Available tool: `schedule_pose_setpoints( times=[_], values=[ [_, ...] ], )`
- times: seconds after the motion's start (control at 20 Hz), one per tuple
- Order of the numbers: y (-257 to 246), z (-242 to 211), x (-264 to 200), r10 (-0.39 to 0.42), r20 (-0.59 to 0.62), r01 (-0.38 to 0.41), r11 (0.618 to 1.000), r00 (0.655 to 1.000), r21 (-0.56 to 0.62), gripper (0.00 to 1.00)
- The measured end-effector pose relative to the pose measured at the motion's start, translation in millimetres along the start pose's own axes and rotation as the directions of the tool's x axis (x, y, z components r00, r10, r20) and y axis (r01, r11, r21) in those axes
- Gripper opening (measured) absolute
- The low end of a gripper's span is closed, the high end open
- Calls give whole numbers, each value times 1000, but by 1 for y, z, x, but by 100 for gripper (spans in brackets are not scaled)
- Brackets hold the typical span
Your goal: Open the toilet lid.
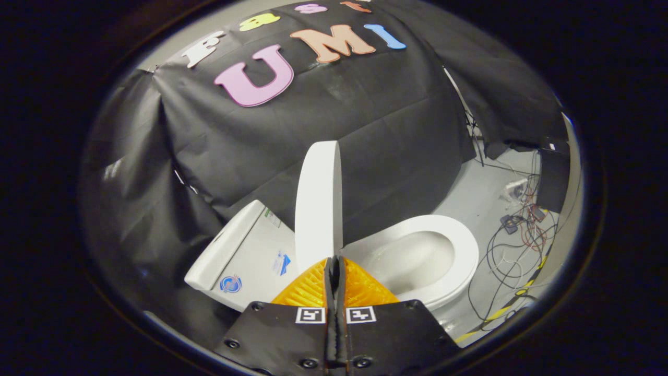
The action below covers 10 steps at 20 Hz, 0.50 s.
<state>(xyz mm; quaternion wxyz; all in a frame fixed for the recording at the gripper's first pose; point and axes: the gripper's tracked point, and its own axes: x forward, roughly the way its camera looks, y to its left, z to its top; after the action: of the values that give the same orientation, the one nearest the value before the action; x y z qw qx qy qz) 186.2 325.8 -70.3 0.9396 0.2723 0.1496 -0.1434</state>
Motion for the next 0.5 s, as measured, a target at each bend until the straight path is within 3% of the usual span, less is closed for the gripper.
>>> schedule_pose_setpoints(
  times=[0.5],
  values=[
    [25,0,0,37,1,-37,998,999,-47,0]
  ],
)
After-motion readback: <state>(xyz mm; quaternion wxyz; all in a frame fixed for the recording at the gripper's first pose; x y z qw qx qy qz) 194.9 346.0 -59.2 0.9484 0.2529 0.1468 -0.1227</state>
